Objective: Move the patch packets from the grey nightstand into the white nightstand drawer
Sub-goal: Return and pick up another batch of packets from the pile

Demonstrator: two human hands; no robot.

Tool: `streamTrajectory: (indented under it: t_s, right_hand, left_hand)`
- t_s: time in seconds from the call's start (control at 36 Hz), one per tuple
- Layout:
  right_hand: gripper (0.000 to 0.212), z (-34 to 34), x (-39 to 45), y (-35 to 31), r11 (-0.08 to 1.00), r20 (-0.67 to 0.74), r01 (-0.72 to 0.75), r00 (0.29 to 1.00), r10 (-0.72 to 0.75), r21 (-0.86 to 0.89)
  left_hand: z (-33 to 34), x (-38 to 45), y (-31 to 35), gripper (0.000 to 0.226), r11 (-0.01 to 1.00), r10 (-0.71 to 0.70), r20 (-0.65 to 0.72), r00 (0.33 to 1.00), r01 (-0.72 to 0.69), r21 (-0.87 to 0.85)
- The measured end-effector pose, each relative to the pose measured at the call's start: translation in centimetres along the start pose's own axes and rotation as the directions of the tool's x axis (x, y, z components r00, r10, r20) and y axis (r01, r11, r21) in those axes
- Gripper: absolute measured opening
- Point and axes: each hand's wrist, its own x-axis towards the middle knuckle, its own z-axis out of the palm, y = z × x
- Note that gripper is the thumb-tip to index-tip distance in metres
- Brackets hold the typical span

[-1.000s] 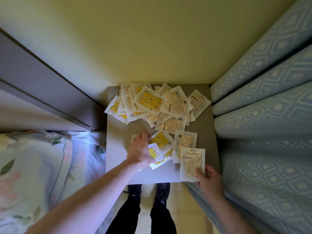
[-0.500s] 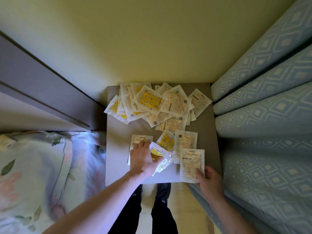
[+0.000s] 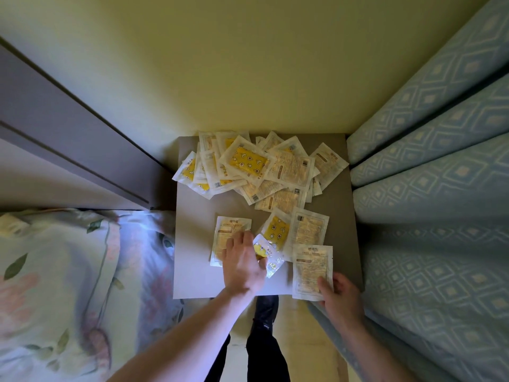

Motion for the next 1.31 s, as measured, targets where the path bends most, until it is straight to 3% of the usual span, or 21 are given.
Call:
streamTrajectory:
  t_s: [0.25, 0.42, 0.56, 0.67, 0.86, 1.0, 1.31]
  right_hand:
    - [0.016, 0.1, -0.4, 0.0, 1.0, -0.016, 0.006, 1.0, -0.006, 0.0]
    - [0.01, 0.0, -0.7, -0.2, 1.0, -0.034, 0.002, 0.999, -0.001, 0.028]
    - [0.006, -0.2, -0.5, -0.1, 0.999, -0.03, -0.03, 0.999, 0.031, 0.045]
    - [0.009, -0.3, 0.0, -0.6, 0.986, -0.012, -0.078, 0.997, 0.08, 0.148]
    - [0.013, 0.4, 1.3, -3.1, 0.996, -0.065, -0.057, 0.996, 0.062, 0.071]
    - [0.015, 1.8, 2.4, -4.8, 0.995, -0.128, -0.043, 0.991, 0.032, -0.091]
    - [0.02, 3.1, 2.9, -6.1, 0.972, -0.22, -0.05, 0.975, -0.002, -0.23]
  left_hand:
    - [-0.6, 0.6, 0.9, 0.044, 0.994, -0.033, 0.091, 0.995, 0.042, -0.1]
    - [-1.1, 0.6, 0.7, 0.04, 0.952, -0.051, 0.174, 0.984, 0.1, -0.288]
    - [-2.0, -0.1, -0.2, 0.029, 0.835, -0.068, 0.147, 0.987, 0.137, -0.534]
    - [-3.3, -1.0, -1.7, 0.02, 0.769, -0.102, 0.148, 0.984, 0.172, -0.616]
    - [-5.9, -2.0, -4.1, 0.009, 0.766, -0.185, 0.109, 0.977, 0.213, -0.607]
    - [-7.0, -2.4, -5.1, 0.016, 0.75, -0.224, 0.125, 0.966, 0.253, -0.611]
    - [-8.3, -2.6, -5.3, 0.019, 0.722, -0.219, 0.122, 0.968, 0.244, -0.647]
